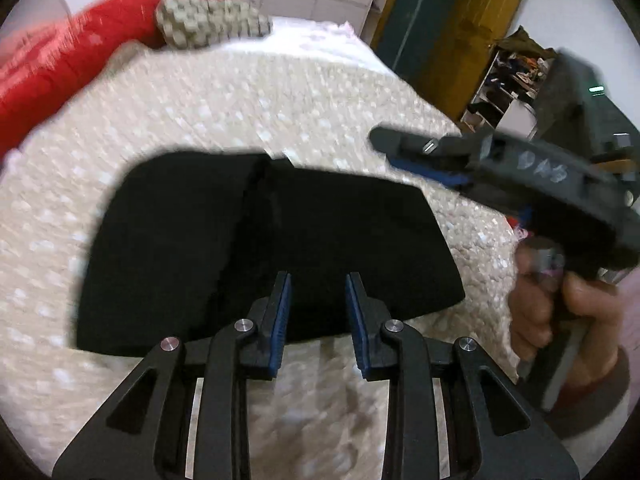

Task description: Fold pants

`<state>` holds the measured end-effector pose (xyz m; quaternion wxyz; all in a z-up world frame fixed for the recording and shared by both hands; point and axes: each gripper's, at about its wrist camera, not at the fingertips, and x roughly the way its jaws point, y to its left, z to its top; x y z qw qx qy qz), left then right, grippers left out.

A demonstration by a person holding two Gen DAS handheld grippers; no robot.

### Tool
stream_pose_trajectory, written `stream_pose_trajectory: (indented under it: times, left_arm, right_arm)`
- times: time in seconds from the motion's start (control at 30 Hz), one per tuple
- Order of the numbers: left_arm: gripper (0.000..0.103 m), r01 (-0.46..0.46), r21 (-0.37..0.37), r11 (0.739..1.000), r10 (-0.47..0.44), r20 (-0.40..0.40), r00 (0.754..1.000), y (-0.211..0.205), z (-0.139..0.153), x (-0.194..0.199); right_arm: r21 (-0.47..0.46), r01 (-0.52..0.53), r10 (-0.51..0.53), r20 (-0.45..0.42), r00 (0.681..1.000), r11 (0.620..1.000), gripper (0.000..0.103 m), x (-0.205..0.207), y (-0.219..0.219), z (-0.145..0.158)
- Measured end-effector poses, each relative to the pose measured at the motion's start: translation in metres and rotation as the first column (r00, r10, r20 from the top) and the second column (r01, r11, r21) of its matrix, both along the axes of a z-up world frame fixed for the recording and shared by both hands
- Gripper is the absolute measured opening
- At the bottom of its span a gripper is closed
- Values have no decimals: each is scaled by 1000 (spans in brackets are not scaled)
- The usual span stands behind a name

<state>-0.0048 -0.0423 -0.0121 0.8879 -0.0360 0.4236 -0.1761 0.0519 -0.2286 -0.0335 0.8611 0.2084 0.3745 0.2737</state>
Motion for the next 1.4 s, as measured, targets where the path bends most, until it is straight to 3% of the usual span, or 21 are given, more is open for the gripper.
stream_pose_trajectory:
  times: [0.1,0.23,0.33,0.53,0.7,0.77,0.83,0.87,0.97,1.07,1.2,1.3,1.4]
  left_arm:
    - [29,-28,17,999,27,58,998,24,19,-14]
    - [50,-118,34,992,115,62,991,65,23,-13]
    - [50,-221,79,972,218,41,975,91,9,-9]
    - [50,-275,73,959,279,-54,959,110,-34,1]
    - [50,-275,68,959,279,-60,958,111,-38,1]
    - [50,-277,68,958,281,-64,958,112,-38,3]
    - [50,-284,66,956,289,-80,954,114,-37,3]
    - [50,-286,66,956,291,-82,953,114,-35,2]
    - [50,-280,78,957,284,-47,958,112,-18,1]
    - [51,-266,53,962,266,20,964,107,5,-2]
    - [51,-229,48,972,227,40,973,87,16,1]
    - [51,-189,66,980,188,19,982,69,8,5]
    - [51,-158,90,983,159,-14,987,51,-6,13]
  right_arm:
    - [46,-58,59,-29,998,997,42,5,17,-3]
    - [58,-136,140,-71,988,989,45,9,49,-12]
    - [-7,-131,129,-99,987,991,46,15,63,-20]
    - [-21,-142,137,-166,976,990,49,29,85,-43]
    - [-10,-179,177,-108,978,984,50,26,120,-39]
    - [-69,-198,192,-81,978,978,50,22,137,-38]
    - [-153,-201,190,-80,978,968,40,21,151,-45]
    - [-157,-191,181,-76,980,969,24,20,148,-46]
    - [-50,-186,183,-64,981,981,10,20,121,-34]
    - [-80,-153,156,33,987,985,9,10,92,2]
    - [-162,-80,100,118,988,984,9,-8,50,41]
    - [-268,-28,56,95,994,963,9,-17,19,36]
    - [-350,47,-41,24,999,936,9,-13,-7,8]
